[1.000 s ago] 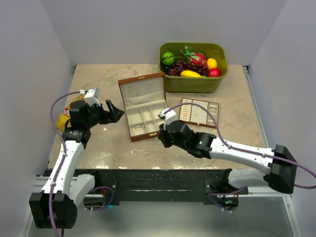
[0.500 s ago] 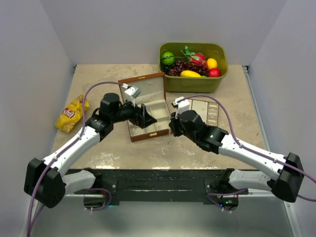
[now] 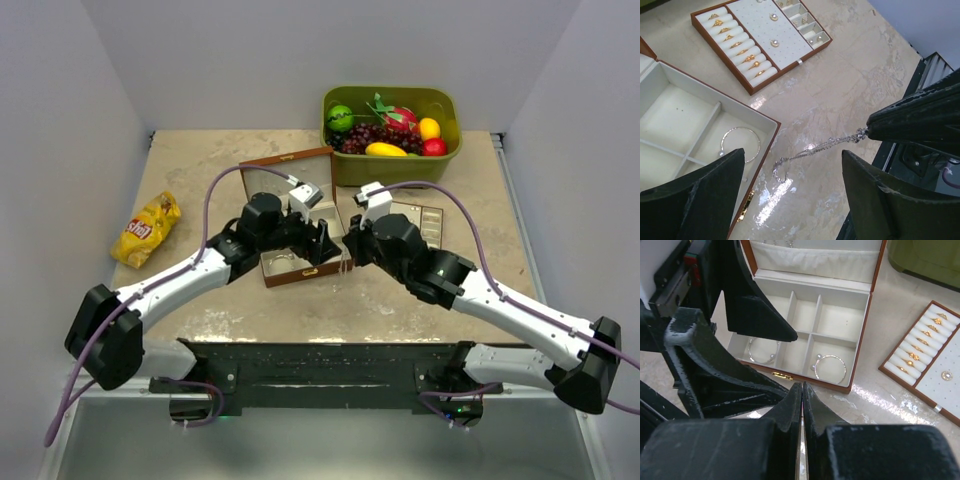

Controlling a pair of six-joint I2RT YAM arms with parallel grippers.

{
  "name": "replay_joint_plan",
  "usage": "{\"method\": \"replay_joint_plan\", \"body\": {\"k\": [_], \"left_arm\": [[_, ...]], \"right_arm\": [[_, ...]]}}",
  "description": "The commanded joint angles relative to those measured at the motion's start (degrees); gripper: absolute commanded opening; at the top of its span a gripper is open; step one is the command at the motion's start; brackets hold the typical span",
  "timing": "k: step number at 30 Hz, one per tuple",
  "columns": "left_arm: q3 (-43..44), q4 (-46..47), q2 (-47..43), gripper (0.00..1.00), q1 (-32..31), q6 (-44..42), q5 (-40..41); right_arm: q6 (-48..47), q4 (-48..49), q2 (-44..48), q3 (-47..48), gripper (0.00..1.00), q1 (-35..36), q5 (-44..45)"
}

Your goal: Organize the mixed jewelry

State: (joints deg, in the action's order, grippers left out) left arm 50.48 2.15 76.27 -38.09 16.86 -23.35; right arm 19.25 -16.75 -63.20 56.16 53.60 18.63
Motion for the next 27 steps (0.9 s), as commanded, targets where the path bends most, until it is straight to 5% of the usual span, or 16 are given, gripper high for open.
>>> {"method": "replay_joint_plan", "body": {"k": [1, 14, 27], "left_arm": [[1.7, 4.4, 0.9, 0.79, -1.3, -1.1, 2.9], [0.9, 6.1, 2.1, 0.66, -3.2, 0.8, 7.9], [-0.2, 8.5, 3.3, 0.64, -4.7, 2.2, 7.8]], "right_arm": [[-0.9, -0.1, 1.7, 3.2, 0.04, -0.2, 1.2], [-0.4, -0.4, 2.9, 3.7, 0.05, -0.2, 0.2], [0.1, 0.9, 2.7, 4.3, 0.05, -0.2, -0.7]]}}
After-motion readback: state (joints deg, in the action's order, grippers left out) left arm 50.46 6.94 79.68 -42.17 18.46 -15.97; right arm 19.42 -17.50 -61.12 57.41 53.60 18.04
